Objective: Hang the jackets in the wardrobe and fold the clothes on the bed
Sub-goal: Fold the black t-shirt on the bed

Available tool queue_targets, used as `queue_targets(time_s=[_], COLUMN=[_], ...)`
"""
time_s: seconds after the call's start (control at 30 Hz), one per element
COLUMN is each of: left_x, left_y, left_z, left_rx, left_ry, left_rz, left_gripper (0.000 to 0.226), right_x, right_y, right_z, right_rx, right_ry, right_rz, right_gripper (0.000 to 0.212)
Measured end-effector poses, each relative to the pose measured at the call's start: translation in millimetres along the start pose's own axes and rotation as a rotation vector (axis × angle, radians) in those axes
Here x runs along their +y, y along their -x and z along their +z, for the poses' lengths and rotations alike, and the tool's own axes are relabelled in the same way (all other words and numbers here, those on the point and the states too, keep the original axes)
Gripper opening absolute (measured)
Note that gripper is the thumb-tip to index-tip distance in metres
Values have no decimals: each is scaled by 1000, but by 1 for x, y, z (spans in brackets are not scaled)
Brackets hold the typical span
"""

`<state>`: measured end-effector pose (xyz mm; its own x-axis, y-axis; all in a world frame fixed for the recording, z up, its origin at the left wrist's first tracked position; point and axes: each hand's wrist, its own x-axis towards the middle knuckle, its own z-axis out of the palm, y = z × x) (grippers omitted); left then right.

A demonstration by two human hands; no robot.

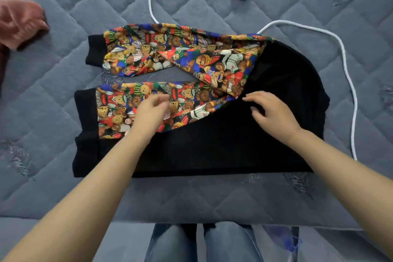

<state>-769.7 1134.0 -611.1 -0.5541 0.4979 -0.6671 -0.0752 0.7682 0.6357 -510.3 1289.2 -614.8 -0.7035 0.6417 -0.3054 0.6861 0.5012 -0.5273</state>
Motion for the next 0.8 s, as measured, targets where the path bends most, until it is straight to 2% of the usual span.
queue_targets(time_s=[0.1, 0.13, 0.2, 0.33, 0.4, 0.47, 0.57, 0.63, 0.73, 0.8], left_x=[50, 62, 80, 99, 101, 102, 96, 83, 48, 22], left_y=[-26, -34, -53, -82, -86, -78, -48, -19, 38, 79], left_z=[27, 34, 47, 62, 64, 63, 59, 64, 89, 112], left_rx=[-96, -96, -63, 14, 30, 7, -93, -138, -163, -151], left_ry=[694, 858, 1025, 1178, 1206, 1239, 1325, 1327, 1266, 1195], left_rz=[-394, -464, -478, -477, -470, -414, -317, -314, -382, -504], left_gripper=[42, 45, 32, 25, 21, 24, 26, 29, 27, 23], right_x=[5, 8, 17, 36, 43, 47, 50, 56, 75, 93], right_y=[-33, -50, -87, -153, -166, -166, -134, -96, -27, 11], right_z=[-28, -37, -50, -51, -44, -44, -58, -73, -86, -81], right_rx=[229, 270, 296, 140, 88, 146, 275, 301, 226, 137], right_ry=[-21, -16, -1, -39, -31, -76, -393, -545, -579, -527], right_rz=[29, 27, 39, 188, 206, 167, 70, 82, 161, 234], right_gripper=[29, 29, 36, 51, 39, 26, 18, 13, 24, 29])
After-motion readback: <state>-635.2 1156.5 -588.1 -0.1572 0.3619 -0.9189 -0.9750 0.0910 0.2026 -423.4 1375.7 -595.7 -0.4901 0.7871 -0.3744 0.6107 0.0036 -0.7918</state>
